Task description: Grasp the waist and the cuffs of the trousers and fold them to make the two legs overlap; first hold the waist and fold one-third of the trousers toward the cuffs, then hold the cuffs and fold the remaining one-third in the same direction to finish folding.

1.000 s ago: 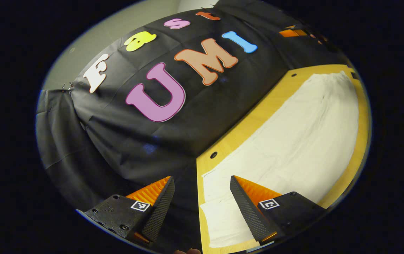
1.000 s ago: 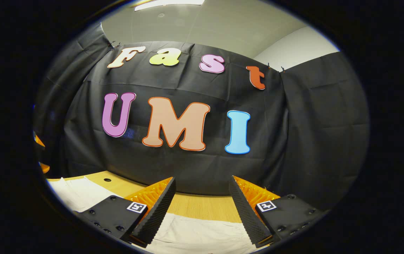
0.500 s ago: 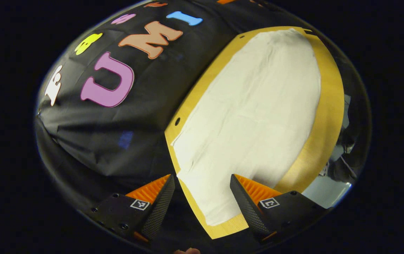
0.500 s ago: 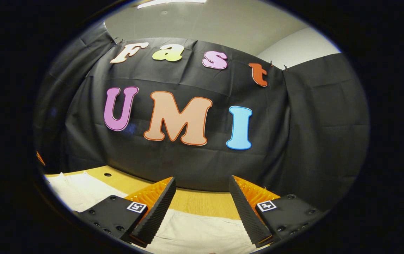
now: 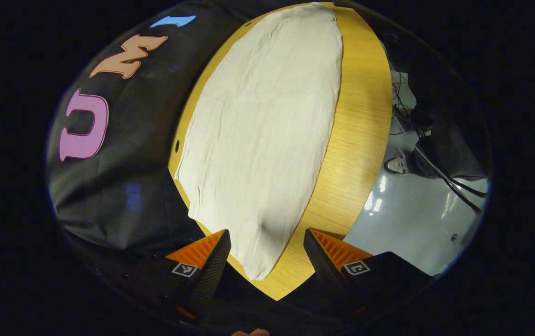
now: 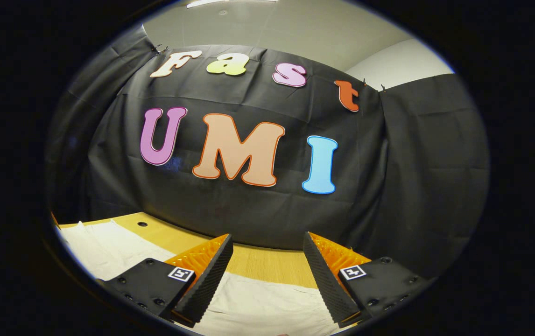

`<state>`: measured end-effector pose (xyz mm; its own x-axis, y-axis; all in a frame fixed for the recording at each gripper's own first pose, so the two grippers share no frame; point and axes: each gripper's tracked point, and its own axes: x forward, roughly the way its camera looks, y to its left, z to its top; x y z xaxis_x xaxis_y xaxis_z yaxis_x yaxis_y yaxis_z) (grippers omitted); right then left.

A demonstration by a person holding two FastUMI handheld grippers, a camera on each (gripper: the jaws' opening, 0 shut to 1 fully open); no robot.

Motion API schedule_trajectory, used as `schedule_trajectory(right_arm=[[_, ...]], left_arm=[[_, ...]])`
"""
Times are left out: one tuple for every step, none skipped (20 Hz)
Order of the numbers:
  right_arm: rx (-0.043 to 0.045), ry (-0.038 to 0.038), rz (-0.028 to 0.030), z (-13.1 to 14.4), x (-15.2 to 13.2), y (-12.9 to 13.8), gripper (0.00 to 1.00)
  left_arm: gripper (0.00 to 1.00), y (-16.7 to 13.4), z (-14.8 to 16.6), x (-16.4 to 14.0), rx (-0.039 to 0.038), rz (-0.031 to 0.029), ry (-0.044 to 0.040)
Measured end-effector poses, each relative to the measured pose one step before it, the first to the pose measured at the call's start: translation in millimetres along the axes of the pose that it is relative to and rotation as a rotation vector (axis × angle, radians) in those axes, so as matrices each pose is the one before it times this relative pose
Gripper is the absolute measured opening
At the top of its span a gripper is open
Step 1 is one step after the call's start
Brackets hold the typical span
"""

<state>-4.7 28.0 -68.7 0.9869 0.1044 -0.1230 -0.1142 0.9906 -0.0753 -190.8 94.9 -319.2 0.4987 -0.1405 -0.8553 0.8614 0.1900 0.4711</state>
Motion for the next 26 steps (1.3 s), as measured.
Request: schedule_trajectory(right_arm=[[-0.00392, 0.00150, -0.00404, -0.92, -0.19, -2.57, 0.98], [-0.00172, 0.00277, -0.00413, -1.38, -0.54, -2.25, 0.97], [-0.00125, 0.00268, -0.00557, -1.20, -0.49, -2.60, 0.98], [-0.00283, 0.00291, -0.00621, -0.89, -0.63, -2.14, 0.97], [-0.00518, 0.00219, -0.00665, -1.75, 0.02, -2.46, 0.97], [-0.00594, 0.00347, -0.00495, -2.06, -0.52, -2.49, 0.97], [-0.00560, 0.00466, -0.00202, -1.30, -0.01, -0.75, 0.98], [-0.00510, 0.00595, -0.00174, -3.09, -0.06, -1.74, 0.97], [-0.00379, 0.00576, -0.00083, -2.28, 0.53, -1.27, 0.98], [-0.00546, 0.00539, 0.00147, -2.60, -0.84, -0.93, 0.98], [-0.00935, 0.00456, 0.00060, -1.60, -0.15, -0.83, 0.98], [-0.01243, 0.00380, 0.00163, -3.17, -0.17, -1.39, 0.98], [-0.01201, 0.00320, 0.00231, -1.37, -1.05, -0.40, 0.97], [-0.01319, 0.00422, 0.00384, -1.42, -1.40, 0.06, 0.97], [-0.01187, 0.00385, 0.00437, -3.43, -0.37, -0.36, 0.97], [-0.02568, 0.00777, 0.00837, -5.99, -2.37, -0.63, 0.98], [-0.02420, 0.01185, 0.00735, -5.14, -2.78, -0.85, 0.98], [-0.02356, 0.01052, 0.01321, -4.68, -1.94, 0.89, 0.98], [-0.02817, 0.00968, 0.01445, -5.36, -1.70, 0.93, 0.98], [-0.03600, 0.00858, 0.01731, -5.18, -2.38, 1.15, 0.98], [-0.04405, 0.00824, 0.01837, -7.18, -2.86, 0.01, 0.98], [-0.04426, 0.00993, 0.01752, -5.78, -2.24, 1.09, 0.98], [-0.04771, 0.01409, 0.01751, -9.04, -3.32, 1.09, 0.98], [-0.04130, 0.01278, 0.01970, -7.26, -3.13, 2.06, 0.97], [-0.04140, 0.01643, 0.02996, -10.55, -3.84, 3.67, 0.97], [-0.04047, 0.01467, 0.02550, -8.40, -3.59, 4.22, 0.97]], left_arm=[[0.92, 0.27, -0.69, 3.07, 0.00333, -0.00627, 0.00474], [0.95, 0.65, -1.21, 2.17, 0.00250, -0.00545, 0.00491], [0.93, 2.10, 1.38, 2.56, 0.01071, -0.00049, 0.00020], [0.93, 2.19, -1.80, 2.70, 0.01009, -0.00562, 0.00694], [0.93, 1.86, 1.58, 3.01, 0.01097, -0.00432, 0.00038], [0.93, 2.51, 0.67, 2.65, 0.00813, -0.00285, 0.00262], [0.92, 2.69, 1.27, 1.90, 0.00440, 0.00061, -0.00037], [0.92, -0.46, 0.24, 4.34, -0.00601, -0.01163, 0.00497], [0.82, -0.93, -0.47, 3.43, -0.00394, -0.00255, 0.00264], [0.73, 3.55, 0.08, 3.16, 0.00722, 0.01115, 0.00759], [0.64, 1.98, -0.22, 2.68, 0.00840, 0.00317, 0.00261], [0.60, -0.67, -0.72, 1.44, 0.00661, -0.00022, 0.00459], [0.51, -2.13, 0.15, 0.44, 0.00147, -0.00879, 0.00042], [0.47, -4.29, 0.04, 1.63, -0.00605, -0.02290, 0.00687], [0.34, -2.21, 0.07, 0.67, -0.00247, -0.00790, 0.00358], [0.23, -3.94, 0.08, 0.56, 0.00045, -0.00906, 0.00381], [0.11, -0.86, -0.23, 0.75, 0.00477, 0.00518, 0.00499], [0.03, 0.47, 0.21, -0.28, 0.00780, 0.00831, -0.00099], [0.03, 0.59, 0.11, 1.59, 0.00382, 0.00484, 0.00104], [0.03, 0.57, -0.02, 0.41, -0.00251, 0.00478, 0.00037], [0.01, 0.00, 0.36, 1.31, -0.00275, 0.00292, -0.00065], [0.00, -1.37, -1.29, -0.71, 0.00090, 0.00128, 0.00518], [0.00, -0.04, 0.74, -0.02, 0.00229, 0.00169, 0.00143], [0.00, -0.08, -0.09, 1.10, 0.00154, 0.00299, 0.00171], [0.00, -0.88, 0.33, -0.75, 0.00012, 0.00385, -0.00014], [0.00, 0.05, 0.56, 0.40, -0.00013, 0.00461, -0.00008]])
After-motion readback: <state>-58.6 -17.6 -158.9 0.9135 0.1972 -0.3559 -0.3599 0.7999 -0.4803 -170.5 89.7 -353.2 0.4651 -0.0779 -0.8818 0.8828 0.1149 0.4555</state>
